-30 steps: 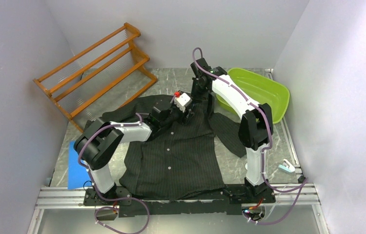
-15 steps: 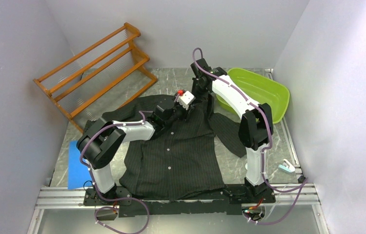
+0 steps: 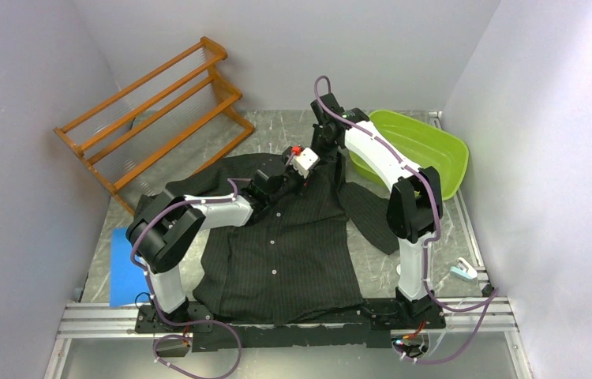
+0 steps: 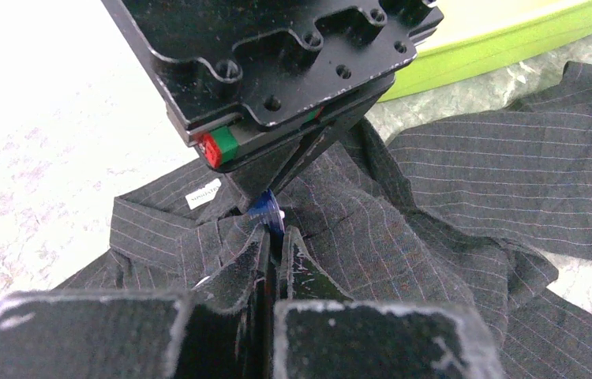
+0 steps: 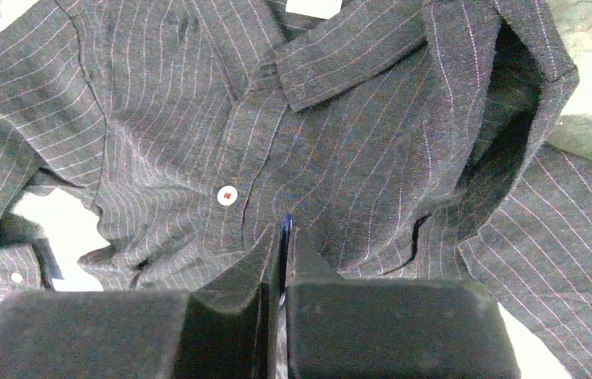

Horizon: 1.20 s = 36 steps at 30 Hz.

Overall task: Pin the brooch onto the clothing
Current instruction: Pin the brooch to the clothes.

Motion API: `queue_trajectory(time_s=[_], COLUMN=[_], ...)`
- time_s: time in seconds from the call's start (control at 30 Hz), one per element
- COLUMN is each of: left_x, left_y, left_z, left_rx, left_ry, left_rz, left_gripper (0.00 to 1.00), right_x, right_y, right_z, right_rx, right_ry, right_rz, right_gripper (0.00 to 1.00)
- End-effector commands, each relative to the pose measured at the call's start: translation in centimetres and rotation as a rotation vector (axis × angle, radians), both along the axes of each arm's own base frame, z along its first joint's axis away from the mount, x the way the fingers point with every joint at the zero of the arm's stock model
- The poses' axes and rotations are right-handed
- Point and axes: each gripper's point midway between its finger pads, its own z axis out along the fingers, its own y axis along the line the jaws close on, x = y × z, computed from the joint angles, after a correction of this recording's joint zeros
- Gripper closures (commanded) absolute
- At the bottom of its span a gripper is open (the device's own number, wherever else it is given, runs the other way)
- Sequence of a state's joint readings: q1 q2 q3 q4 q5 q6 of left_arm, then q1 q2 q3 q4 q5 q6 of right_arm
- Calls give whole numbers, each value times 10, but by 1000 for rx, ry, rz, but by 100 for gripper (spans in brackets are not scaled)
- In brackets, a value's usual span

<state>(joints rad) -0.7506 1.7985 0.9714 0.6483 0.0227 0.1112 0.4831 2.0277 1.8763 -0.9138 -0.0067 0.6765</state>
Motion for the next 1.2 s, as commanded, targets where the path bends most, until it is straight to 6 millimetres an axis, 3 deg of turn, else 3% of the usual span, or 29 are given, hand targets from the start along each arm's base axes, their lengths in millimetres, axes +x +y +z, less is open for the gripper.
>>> queue_trajectory(time_s=[0.0, 0.1, 0.47, 0.7, 0.77, 0.83, 0.9, 0.97, 1.17], left_x=[5, 2, -5, -8, -8, -12, -17, -20, -23], left_y=[4, 6, 6, 6, 7, 5, 2, 1, 3], left_z=[21, 23, 45, 62, 68, 75, 81, 87, 105], left_rx=[-31, -34, -135, -185, -210, -240, -264, -292, -391], left_ry=[-24, -13, 69, 111, 120, 140, 163, 201, 321], left_rz=[28, 30, 51, 63, 67, 49, 6, -6, -36], left_gripper=[97, 97, 97, 97, 98, 97, 97, 97, 97], right_x=[-3, 0, 11, 0, -11, -23, -34, -41, -62], right_y=[1, -3, -16, -32, -39, -49, -57, -62, -53], right_z=[30, 34, 82, 135, 150, 162, 167, 163, 134], right_rx=[38, 38, 108, 224, 294, 352, 397, 419, 492], right_ry=[-58, -82, -294, -542, -641, -737, -801, -824, -774], right_rz=[36, 43, 101, 176, 201, 201, 216, 248, 379], right_gripper=[93, 85, 63, 61, 54, 36, 24, 21, 20])
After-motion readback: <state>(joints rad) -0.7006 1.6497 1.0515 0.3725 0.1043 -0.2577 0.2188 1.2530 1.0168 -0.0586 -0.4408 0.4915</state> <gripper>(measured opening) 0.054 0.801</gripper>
